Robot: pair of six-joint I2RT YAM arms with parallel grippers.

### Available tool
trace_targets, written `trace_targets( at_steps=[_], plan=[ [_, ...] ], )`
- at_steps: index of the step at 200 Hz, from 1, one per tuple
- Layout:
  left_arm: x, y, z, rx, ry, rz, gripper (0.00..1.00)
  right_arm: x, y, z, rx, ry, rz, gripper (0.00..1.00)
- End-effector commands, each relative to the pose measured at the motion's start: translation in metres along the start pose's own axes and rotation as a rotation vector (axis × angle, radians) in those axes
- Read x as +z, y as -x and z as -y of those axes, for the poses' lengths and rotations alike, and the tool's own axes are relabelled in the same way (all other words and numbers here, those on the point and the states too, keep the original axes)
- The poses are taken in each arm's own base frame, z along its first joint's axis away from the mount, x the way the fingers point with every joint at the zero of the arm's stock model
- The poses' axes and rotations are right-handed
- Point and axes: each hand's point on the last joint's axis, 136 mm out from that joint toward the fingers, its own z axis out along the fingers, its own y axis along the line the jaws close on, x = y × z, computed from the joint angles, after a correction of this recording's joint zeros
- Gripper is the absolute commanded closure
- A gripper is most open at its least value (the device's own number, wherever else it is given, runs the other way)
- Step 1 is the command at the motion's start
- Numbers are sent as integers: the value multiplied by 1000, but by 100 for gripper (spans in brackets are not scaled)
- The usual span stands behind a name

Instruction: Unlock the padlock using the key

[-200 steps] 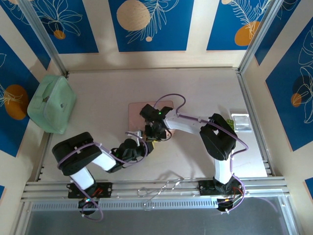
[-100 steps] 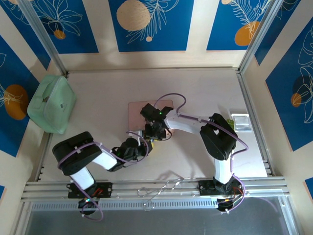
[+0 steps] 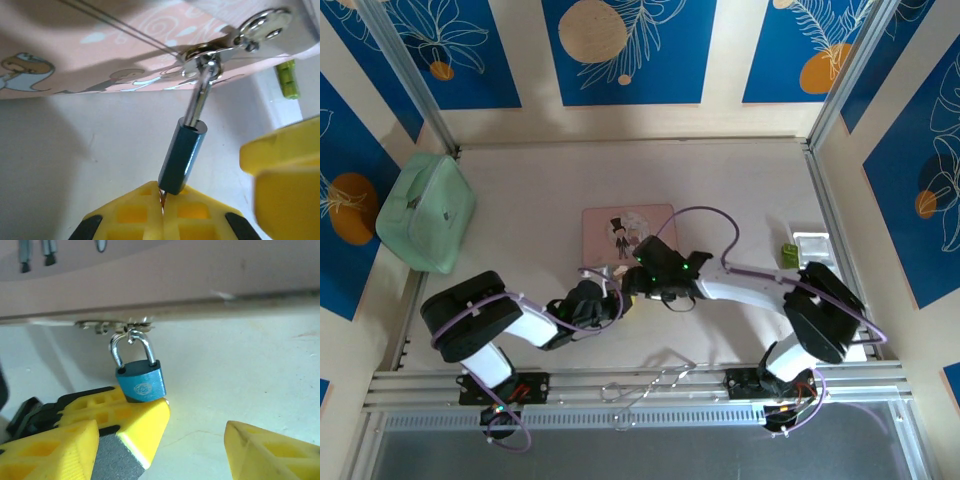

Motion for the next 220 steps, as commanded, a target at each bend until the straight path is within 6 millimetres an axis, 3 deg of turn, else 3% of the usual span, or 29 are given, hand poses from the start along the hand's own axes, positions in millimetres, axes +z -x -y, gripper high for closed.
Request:
trace_targets(
  at_steps=[1,41,112,165,180,220],
  plan=[
    [-4,14,25,-42,-116,45,100,-9,17,-18,24,141,121,32],
    [-7,16,32,-90,-154,40,100,-7,19,-17,66,298,125,46],
    [-6,16,32,-102,-154,35,100,-5,26,-12,89,388,143,37],
    [-5,15,32,-108,-156,30,100,4,28,-6,86,172,100,37],
    [-5,16,31,-102,-147,29,100,1,29,-11,64,117,99,37],
    [-7,17,25,-62,-98,33,100,-3,25,-2,68,-89,64,43]
  ],
)
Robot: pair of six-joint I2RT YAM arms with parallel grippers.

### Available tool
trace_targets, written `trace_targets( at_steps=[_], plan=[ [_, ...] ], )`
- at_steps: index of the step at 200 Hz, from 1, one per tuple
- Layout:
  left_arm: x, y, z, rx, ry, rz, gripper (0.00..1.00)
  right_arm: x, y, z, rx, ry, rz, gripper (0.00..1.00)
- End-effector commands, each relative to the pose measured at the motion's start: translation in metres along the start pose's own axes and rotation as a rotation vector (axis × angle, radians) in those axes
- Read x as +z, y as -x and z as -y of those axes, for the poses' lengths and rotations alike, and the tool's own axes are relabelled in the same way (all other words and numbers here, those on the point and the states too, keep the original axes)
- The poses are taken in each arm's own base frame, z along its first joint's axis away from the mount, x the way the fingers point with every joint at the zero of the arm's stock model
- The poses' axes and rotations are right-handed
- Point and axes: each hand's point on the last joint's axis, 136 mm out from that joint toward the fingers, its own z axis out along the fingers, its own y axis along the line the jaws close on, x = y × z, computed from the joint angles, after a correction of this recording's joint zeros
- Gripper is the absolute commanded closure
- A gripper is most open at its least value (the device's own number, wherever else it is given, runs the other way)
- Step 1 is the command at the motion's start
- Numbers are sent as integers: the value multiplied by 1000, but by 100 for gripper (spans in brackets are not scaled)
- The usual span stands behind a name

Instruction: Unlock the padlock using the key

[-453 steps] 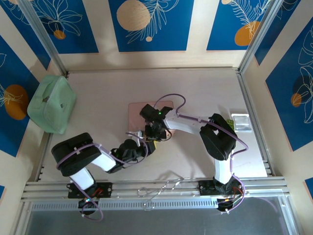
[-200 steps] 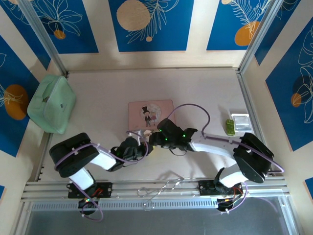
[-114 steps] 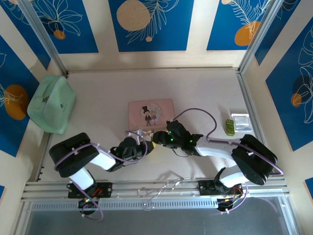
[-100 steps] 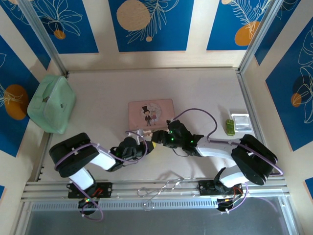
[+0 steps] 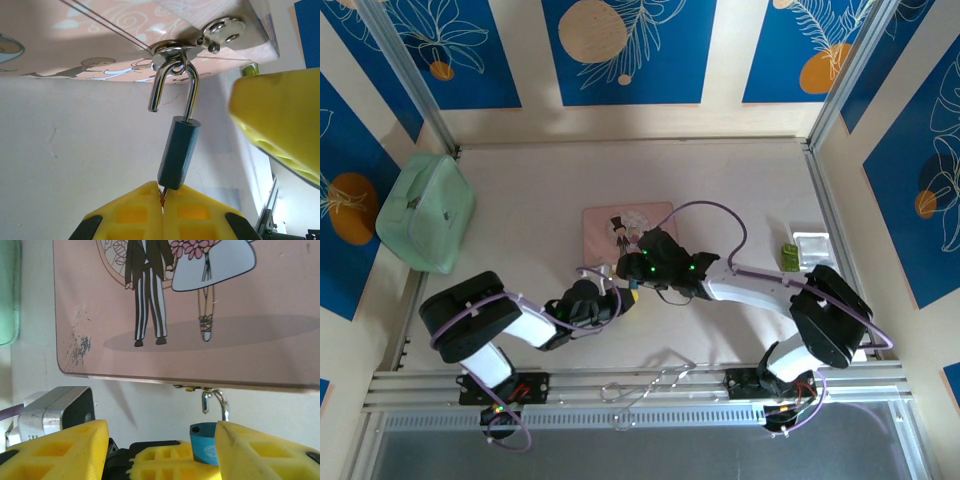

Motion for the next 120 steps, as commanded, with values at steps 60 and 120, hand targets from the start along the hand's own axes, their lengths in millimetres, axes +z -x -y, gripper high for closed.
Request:
trace_targets(
  at_steps=[60,120],
  plan=[
    [-6,14,10,122,48,29,100,1,-17,29,-28,-334,-112,41],
    [-3,10,10,148,57,16,100,10,-23,21,-40,-331,-159,42]
  ],
)
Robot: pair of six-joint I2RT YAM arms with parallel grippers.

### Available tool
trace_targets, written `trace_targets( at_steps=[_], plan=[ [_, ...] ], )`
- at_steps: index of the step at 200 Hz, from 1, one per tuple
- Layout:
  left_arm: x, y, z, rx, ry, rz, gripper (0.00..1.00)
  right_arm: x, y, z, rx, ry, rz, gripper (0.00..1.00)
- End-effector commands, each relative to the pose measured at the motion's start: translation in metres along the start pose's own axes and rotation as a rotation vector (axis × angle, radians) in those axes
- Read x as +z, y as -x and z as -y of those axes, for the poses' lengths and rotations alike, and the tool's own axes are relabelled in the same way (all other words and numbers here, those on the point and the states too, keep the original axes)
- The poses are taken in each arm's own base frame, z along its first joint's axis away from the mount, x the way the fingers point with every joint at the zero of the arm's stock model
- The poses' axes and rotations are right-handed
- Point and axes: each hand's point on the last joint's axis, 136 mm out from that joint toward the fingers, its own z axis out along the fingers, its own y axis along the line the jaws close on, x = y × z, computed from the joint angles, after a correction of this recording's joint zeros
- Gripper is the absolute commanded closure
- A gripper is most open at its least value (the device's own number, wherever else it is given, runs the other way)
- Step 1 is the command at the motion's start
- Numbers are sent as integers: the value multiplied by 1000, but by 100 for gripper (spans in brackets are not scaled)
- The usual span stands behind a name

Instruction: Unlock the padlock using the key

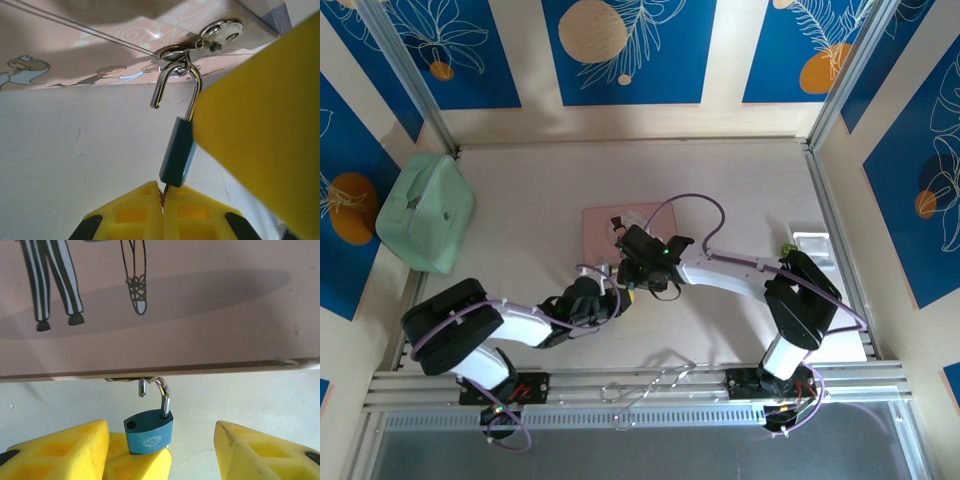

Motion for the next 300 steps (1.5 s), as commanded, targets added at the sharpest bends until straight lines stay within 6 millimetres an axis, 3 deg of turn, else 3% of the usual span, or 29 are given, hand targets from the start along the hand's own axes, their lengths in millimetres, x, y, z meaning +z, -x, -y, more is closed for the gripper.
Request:
trace_targets(
  at_steps=[1,129,156,203,238,300],
  plan=[
    [2,9,15,45,-29,30,100,-3,-5,-4,-7,-9,-27,42],
    [3,7,19,-1,-70,38,100,3,-10,-8,2,10,-53,46],
    [-2,11,29,-106,-150,61,100,-7,1,-26,-36,236,-6,43],
    [-3,12,40,-210,-227,44,100,-36,17,-22,-16,497,55,39],
    [-1,13,43,-284,-278,45,100,-25,12,-8,51,569,36,42],
    [2,8,29,-337,-293,52,100,-3,2,3,51,479,-3,45]
  ],
)
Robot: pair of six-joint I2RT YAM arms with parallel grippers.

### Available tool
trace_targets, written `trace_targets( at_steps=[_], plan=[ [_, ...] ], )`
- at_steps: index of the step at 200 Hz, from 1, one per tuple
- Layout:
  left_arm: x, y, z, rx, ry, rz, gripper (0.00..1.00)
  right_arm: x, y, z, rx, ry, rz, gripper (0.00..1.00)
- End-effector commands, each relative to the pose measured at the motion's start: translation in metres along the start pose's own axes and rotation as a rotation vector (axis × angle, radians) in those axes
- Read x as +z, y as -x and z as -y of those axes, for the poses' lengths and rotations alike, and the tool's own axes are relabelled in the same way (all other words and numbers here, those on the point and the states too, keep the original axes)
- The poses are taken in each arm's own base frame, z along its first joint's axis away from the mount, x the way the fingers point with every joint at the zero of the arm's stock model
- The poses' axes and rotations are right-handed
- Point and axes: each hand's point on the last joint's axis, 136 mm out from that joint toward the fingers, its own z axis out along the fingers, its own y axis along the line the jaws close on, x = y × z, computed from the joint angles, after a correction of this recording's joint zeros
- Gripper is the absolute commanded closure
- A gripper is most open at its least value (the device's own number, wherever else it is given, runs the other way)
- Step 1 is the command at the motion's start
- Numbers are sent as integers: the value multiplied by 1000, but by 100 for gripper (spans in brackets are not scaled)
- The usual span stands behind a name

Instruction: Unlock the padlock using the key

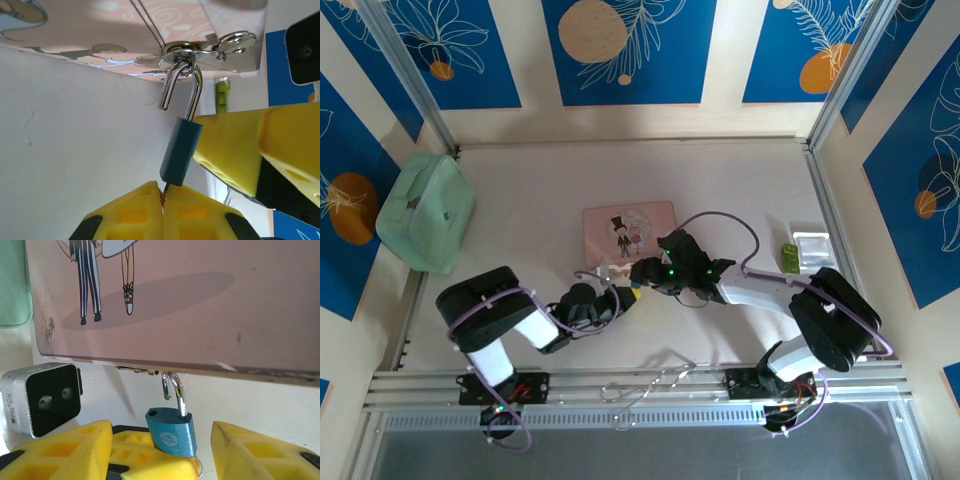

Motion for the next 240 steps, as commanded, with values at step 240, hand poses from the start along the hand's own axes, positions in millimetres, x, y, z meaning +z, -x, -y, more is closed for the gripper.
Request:
trace_targets(
  at_steps=[240],
  plan=[
    [-4,9,17,243,88,-11,100,12,-19,0,-41,-482,-98,51]
  ],
)
